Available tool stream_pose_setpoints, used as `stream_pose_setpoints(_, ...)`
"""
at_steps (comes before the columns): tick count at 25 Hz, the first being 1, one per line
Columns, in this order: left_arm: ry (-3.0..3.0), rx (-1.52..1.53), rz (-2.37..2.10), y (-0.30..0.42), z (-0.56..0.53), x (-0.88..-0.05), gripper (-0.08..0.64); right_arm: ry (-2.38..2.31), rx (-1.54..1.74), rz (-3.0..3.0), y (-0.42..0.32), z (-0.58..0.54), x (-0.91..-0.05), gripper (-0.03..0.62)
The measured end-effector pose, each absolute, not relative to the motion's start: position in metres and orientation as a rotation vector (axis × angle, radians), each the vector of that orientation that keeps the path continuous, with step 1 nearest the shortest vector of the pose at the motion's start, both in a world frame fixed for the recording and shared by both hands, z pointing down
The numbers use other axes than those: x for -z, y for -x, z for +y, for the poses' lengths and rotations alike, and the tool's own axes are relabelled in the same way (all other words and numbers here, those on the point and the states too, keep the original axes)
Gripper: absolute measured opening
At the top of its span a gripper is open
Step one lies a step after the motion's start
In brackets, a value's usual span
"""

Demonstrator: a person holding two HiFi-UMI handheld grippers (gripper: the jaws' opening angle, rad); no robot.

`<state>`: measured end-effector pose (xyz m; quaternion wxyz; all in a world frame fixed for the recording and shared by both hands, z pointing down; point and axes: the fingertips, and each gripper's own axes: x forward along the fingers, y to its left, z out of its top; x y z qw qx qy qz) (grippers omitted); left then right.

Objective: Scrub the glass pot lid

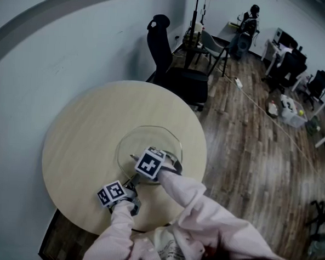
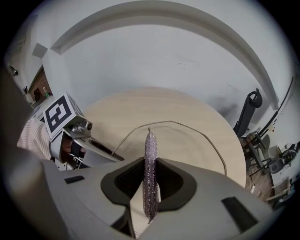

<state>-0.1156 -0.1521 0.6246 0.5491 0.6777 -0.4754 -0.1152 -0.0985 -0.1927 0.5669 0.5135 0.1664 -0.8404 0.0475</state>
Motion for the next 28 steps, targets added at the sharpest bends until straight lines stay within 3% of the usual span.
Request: stream_pose_setpoints(28,-1.605,0.292,-1.130,0.114,-0.148,-0.627,0.126,-0.144,-0.171,-2.132,0.137,-0.154,-0.560,0.074)
